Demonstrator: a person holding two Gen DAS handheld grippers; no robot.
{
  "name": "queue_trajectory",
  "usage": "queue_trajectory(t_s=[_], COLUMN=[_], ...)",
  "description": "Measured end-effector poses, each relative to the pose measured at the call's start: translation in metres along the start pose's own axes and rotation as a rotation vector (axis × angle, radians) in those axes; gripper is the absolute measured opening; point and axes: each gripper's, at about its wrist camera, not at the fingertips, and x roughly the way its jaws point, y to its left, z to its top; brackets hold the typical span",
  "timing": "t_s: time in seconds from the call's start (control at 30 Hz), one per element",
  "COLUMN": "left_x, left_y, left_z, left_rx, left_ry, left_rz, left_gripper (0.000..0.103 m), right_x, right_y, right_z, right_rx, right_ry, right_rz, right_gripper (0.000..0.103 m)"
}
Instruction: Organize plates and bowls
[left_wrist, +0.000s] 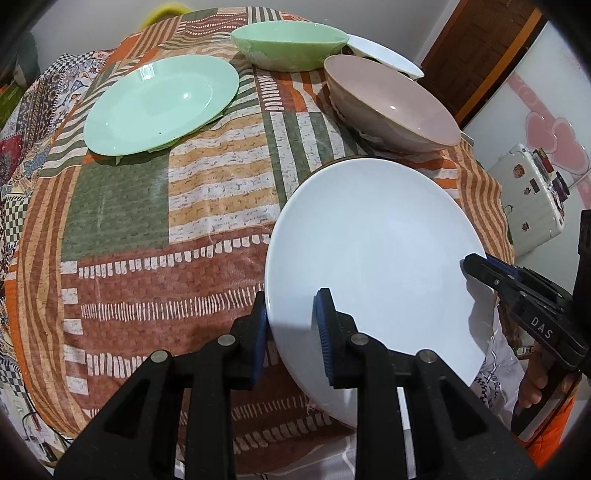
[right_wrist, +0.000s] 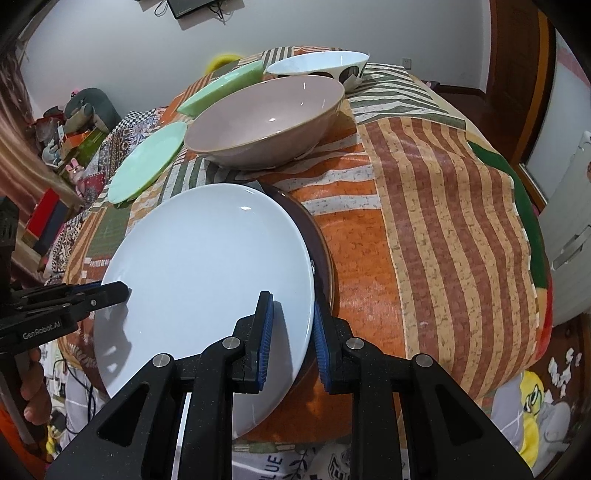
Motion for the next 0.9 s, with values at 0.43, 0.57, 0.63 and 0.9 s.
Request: queue_trajectory(t_s=[0.43, 0.57, 0.63, 0.9], left_x=[0.011, 0.011, 0.011, -0.008], left_y=[-0.007, -0.004, -0.003, -0.001], left_z=[0.005, 0.004, 0.004, 0.0], left_rx=[0.024, 0.014, 0.01, 0.02], left_ry=[-0.008, -0.012, -0.009, -0.048], left_rz=[0.021, 0.011, 0.007, 0.016], left_gripper=[0.027, 0.027, 0.027, 0.027], right_x=[0.004, 0.006, 0.006, 0.003], right_y=[0.001, 0.003, 0.004, 0.009], right_z=[0.006, 0.006, 0.006, 0.008], right_rx=[-0.036, -0.053, -0.06, -0.094], right_ry=[-0.029, -0.033, -0.03, -0.019], right_rz=[-0.069, -0.084, -0.08, -0.091], right_gripper=[0.022, 0.023, 0.028, 0.037])
